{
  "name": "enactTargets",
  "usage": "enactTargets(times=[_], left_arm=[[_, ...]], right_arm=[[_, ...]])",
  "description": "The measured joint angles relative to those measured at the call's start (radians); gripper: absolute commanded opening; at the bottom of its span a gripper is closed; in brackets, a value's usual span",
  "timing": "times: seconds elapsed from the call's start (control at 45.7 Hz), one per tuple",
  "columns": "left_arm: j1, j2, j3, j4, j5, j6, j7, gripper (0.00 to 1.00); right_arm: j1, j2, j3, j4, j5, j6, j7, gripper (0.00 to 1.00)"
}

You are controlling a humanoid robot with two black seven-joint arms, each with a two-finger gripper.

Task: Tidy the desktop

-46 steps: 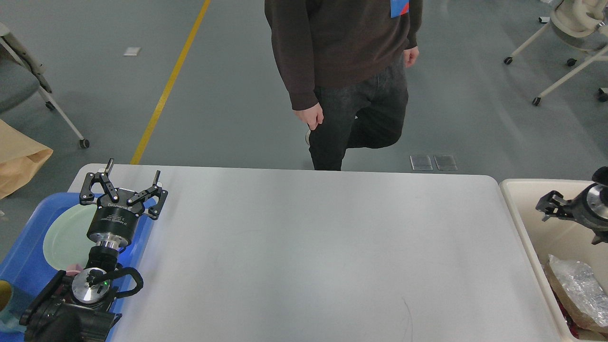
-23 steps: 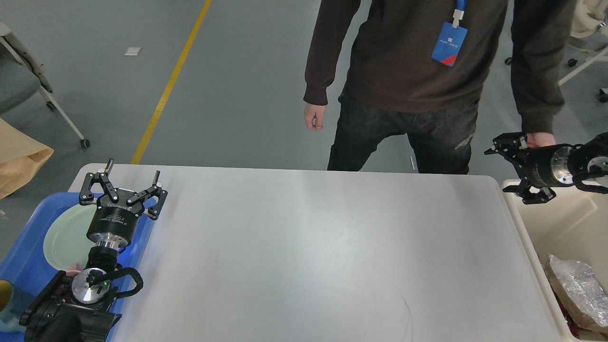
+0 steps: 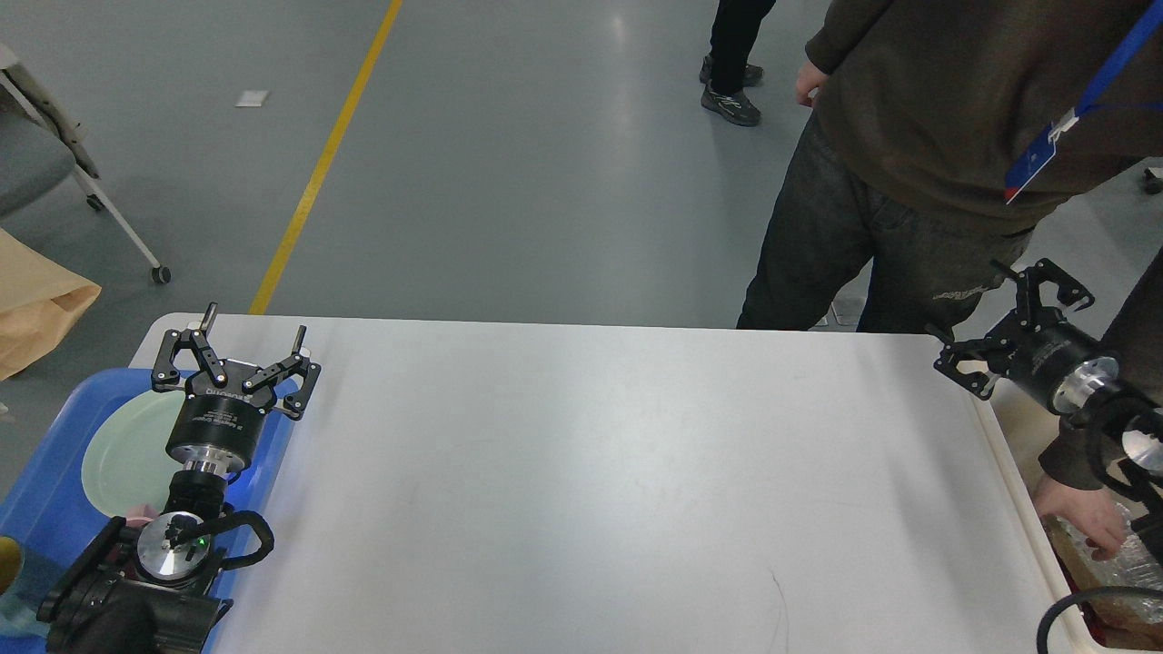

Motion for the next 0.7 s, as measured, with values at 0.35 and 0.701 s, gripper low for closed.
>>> enactTargets(times=[0.35, 0.701], left_arm=[[0.0, 0.0, 0.0, 0.0, 0.0, 0.0, 0.0, 0.96], [0.0, 0.0, 0.0, 0.001, 0.0, 0.0, 0.0, 0.96]], right_arm=[[-0.193, 0.156, 0.173, 0.12, -0.163, -0.11, 0.428, 1.0], [-0.243, 0.194, 0.165, 0.223, -0.338, -0.145, 0.53, 1.0]])
